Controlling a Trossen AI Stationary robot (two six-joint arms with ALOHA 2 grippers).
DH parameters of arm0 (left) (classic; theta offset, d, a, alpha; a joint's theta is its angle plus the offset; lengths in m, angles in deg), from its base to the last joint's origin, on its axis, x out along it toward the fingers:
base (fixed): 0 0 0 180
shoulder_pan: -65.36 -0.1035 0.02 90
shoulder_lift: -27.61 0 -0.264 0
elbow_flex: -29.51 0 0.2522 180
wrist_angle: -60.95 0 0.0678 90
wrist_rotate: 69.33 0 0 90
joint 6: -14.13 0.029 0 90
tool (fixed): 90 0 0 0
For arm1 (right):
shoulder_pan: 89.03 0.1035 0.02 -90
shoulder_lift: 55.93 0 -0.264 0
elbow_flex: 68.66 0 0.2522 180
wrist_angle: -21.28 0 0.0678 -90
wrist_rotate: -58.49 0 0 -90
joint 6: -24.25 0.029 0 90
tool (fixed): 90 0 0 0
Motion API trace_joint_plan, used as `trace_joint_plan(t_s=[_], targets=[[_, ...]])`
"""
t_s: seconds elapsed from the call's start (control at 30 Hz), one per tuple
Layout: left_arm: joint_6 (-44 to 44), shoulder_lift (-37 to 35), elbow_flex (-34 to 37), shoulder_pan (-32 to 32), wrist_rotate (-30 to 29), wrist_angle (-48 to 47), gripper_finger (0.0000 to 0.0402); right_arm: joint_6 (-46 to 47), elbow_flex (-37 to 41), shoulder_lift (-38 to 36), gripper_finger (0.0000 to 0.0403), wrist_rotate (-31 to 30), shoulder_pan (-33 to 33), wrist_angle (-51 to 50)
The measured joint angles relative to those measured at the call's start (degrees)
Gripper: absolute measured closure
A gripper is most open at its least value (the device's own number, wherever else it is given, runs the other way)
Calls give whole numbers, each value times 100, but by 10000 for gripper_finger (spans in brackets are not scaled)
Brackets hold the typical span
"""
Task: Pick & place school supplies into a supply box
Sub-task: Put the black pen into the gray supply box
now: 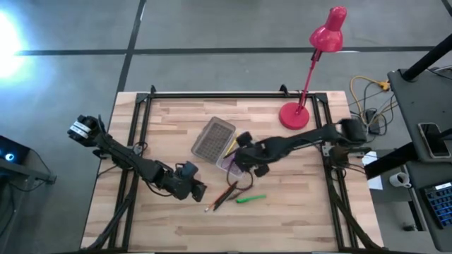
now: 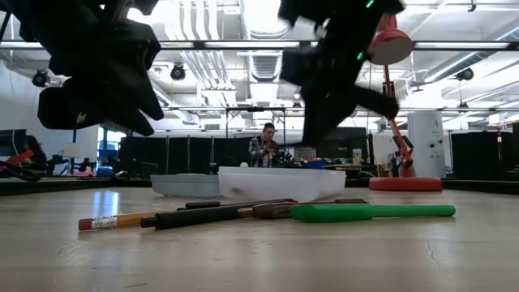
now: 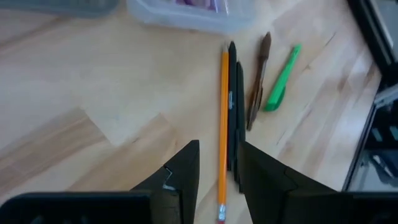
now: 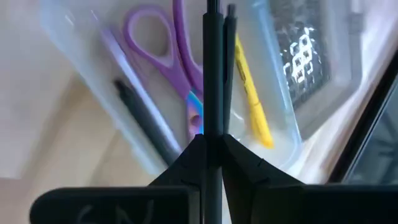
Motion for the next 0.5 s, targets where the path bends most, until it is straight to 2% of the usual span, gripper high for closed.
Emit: trace_joint_plan(t_s=[0.13, 0.23, 0.5], targets=[[-81, 0, 2, 0, -228, 47, 309, -941, -339, 471, 378, -108, -271, -23], [-218, 0, 2, -2, -240, 47, 309, -1262, -483, 741, 376, -127, -382, -113], [-423, 0, 7, -2, -373, 91, 309, -575, -562, 856, 332, 62, -495, -123]])
